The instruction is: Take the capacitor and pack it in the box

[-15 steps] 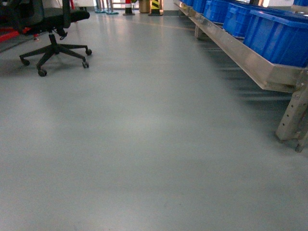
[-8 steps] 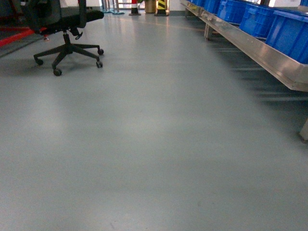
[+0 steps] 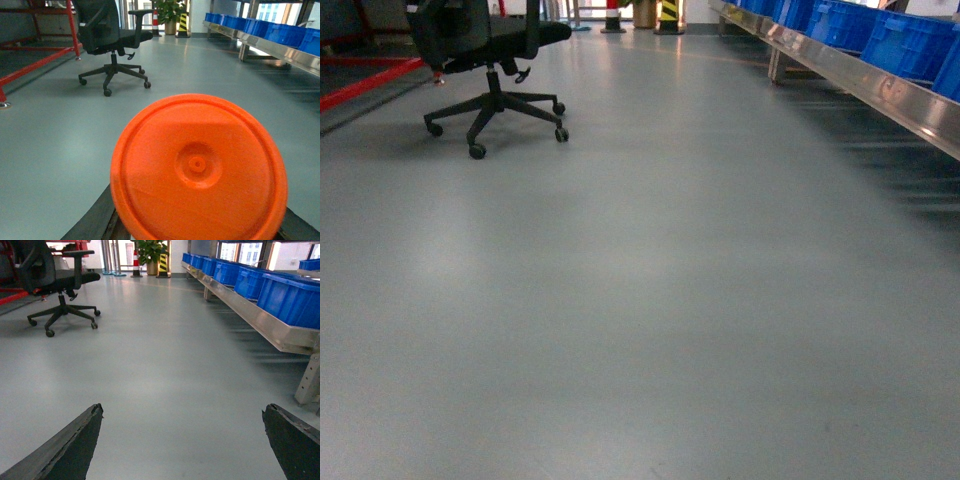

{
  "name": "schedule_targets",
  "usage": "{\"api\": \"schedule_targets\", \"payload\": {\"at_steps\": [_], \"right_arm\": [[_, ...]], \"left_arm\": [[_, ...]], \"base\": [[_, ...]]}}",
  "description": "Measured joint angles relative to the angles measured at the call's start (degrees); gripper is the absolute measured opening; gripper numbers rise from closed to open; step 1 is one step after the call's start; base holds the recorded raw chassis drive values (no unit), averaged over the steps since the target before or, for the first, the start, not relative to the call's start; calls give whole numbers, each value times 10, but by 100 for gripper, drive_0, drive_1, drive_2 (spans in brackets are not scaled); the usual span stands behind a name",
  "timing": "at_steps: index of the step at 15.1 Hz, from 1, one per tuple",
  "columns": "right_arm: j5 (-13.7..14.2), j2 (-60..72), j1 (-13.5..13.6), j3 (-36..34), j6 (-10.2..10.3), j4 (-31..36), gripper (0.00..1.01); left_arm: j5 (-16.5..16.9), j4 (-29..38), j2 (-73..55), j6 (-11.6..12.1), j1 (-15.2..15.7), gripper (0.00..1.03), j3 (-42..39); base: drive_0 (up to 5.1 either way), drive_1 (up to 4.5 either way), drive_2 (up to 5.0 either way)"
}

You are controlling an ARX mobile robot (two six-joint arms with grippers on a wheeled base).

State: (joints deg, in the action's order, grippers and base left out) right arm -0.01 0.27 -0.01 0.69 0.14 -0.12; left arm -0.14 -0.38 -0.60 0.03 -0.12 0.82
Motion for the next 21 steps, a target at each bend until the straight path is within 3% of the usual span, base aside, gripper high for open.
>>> {"api": "schedule_targets", "payload": {"at_steps": [21], "right_arm": [[0,0,0,0,0,-2,98]], "left_arm": [[1,1,0,0,0,44,0]], "base": [[-502,232,251]]}}
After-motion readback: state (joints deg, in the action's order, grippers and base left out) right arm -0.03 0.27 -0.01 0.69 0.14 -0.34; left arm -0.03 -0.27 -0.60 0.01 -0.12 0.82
